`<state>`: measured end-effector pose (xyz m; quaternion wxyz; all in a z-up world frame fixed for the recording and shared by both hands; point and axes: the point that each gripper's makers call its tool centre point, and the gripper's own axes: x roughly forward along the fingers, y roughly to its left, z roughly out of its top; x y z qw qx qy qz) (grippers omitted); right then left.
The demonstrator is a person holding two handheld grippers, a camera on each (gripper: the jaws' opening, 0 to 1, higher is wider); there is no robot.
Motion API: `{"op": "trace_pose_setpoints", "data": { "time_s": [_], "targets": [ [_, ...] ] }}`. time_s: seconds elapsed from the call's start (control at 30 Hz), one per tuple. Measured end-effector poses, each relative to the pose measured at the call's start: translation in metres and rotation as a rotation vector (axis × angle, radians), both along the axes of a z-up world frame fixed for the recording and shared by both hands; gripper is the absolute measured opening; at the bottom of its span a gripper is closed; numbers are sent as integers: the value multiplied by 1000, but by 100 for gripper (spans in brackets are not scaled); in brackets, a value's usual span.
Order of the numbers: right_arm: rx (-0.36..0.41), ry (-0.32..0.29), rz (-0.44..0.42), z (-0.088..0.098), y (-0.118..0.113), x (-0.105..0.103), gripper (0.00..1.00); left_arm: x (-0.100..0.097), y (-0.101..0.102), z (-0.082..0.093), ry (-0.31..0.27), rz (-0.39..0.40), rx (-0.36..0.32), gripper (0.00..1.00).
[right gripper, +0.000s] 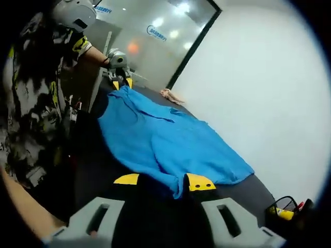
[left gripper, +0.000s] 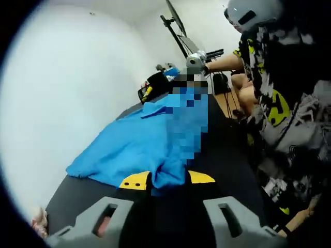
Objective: Spread out the cloth and fold it
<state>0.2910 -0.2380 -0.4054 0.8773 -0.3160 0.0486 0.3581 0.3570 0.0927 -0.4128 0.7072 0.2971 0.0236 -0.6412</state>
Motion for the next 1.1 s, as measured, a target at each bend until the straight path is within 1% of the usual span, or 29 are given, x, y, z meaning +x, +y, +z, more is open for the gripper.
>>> {"op": "trace_pose_setpoints", "data": {
  "time_s": [0.07,0.13,0.17,0.2,0.23,0.3,0.37,0.4,0.47,0.53,0.6,0.67,0.7,0.73,0.8,0.87,0.9,0.93,0.97,1.0,1.03,1.07,1.1],
  "targets": [
    [-2,3,-7,0,-1,1,30,6,4,-1,19,-7,3,27],
    [6,2,-11,-1,1,3,29,7,2,-4,118,-13,-15,28],
    [12,1,-12,-1,1,3,29,10,0,-4,137,-12,-25,29],
    [23,1,-17,-1,1,4,29,13,1,-5,167,-18,-30,31],
    [29,3,-24,-1,0,4,29,20,3,-6,196,11,-53,36],
    [31,7,-31,-1,-1,4,29,24,4,-6,226,12,-82,41],
    [33,10,-38,-1,-3,5,29,21,0,-5,196,-18,-80,41],
    [37,11,-42,-1,-4,6,29,20,-4,-6,188,-22,-72,40],
    [47,17,-49,-1,-4,7,29,17,-11,-6,150,-57,-58,36],
    [51,21,-50,-2,-4,8,28,18,-16,-7,157,-65,-50,31],
    [49,22,-43,-3,-2,9,28,17,-21,-7,129,-71,-59,27],
    [54,32,-31,-4,0,11,25,13,-23,-8,122,-69,-67,20],
    [57,39,-25,-5,2,11,24,13,-23,-8,127,-67,-66,15],
    [57,44,-18,-7,2,11,20,11,-22,-10,170,-45,-66,10],
    [65,60,-9,-9,1,10,17,17,-19,-8,135,-28,-63,4],
    [55,56,0,-9,1,10,9,17,-17,-8,129,-24,-51,3],
    [48,65,-4,-11,0,10,5,17,-16,-8,126,-23,-45,2],
    [54,78,-3,-13,1,9,3,17,-16,-8,130,-22,-34,2],
    [59,84,-1,-12,1,8,3,17,-15,-7,157,-10,-26,2],
    [62,91,-1,-9,1,7,3,14,-13,-8,206,1,-11,2],
    [65,94,0,-9,1,6,3,14,-11,-8,203,-3,14,2],
    [77,104,3,-6,1,3,3,16,-10,-4,173,-3,25,2],
    [87,114,2,-5,1,2,3,15,-8,-3,177,-1,38,1]
  ]
}}
